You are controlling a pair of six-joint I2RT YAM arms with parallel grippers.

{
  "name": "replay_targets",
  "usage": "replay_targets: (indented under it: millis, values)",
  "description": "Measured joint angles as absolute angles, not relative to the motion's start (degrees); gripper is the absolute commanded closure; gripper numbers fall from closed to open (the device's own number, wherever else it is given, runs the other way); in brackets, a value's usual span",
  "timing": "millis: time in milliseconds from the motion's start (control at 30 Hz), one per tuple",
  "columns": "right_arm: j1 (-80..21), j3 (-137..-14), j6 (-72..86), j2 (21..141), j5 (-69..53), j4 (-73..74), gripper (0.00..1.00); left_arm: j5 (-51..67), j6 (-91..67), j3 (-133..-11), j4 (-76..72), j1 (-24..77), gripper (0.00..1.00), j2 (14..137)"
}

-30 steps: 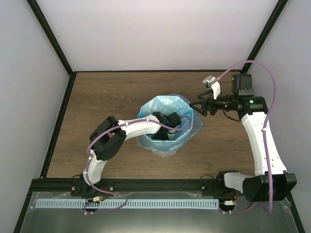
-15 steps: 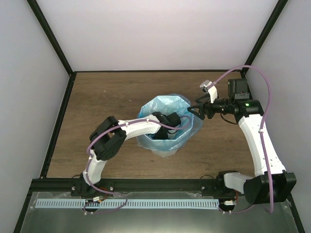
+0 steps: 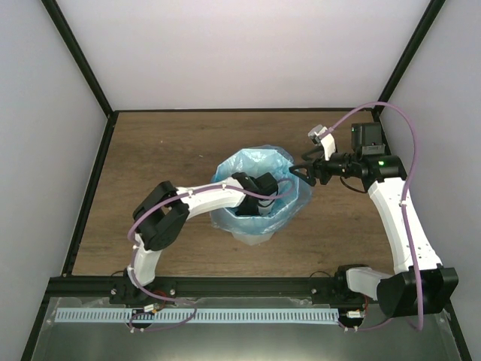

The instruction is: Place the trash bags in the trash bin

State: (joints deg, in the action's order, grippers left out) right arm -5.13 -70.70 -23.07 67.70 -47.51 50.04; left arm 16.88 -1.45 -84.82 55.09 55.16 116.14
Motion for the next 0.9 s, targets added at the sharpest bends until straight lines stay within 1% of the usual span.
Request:
replay_targets:
  millis: [633,900]
  values:
    - [-5.13,-70.06,-23.05,67.70,-47.05,48.51,0.25,19.53,-1.45,-84.75,55.83,55.11,0.62,110.72]
    - [-5.13,-69.93,-22.98,67.66,-47.05,48.36,0.26,19.94,-1.45,-87.57,57.52,55.11,0.62,109.43]
